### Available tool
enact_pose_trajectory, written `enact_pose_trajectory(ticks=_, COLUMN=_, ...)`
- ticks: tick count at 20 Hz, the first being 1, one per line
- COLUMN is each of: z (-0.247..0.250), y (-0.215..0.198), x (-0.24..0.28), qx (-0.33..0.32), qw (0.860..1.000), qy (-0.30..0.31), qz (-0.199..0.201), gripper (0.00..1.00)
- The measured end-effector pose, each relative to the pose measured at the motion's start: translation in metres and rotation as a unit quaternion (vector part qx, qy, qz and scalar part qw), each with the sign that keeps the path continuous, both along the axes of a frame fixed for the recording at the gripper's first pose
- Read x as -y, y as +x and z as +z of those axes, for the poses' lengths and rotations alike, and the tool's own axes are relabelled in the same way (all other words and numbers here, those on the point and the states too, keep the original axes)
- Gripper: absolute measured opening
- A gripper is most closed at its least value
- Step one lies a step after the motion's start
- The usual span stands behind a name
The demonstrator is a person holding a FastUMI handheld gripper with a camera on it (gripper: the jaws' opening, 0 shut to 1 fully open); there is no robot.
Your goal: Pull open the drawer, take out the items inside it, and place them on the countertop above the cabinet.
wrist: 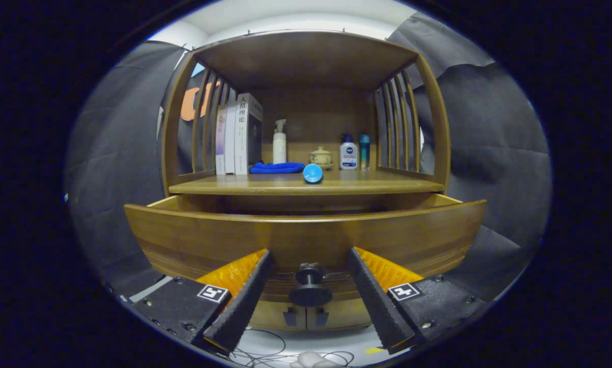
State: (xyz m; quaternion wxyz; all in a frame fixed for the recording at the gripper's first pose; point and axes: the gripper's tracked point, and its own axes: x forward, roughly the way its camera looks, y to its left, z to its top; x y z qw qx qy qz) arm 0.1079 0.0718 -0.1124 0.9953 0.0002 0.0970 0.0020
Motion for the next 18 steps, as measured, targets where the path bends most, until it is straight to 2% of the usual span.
enact_pose_trajectory(ticks=14, z=0.002, y=0.087, x=-0.004, qx=0.0, qw=1.0, qy=-0.006, qz=-0.005, gripper=0.99)
enact_pose_trajectory(ticks=18, z=0.0, y=0.089, x=-0.007, qx=0.011, qw=1.0, qy=-0.002, qz=-0.008, gripper=1.0)
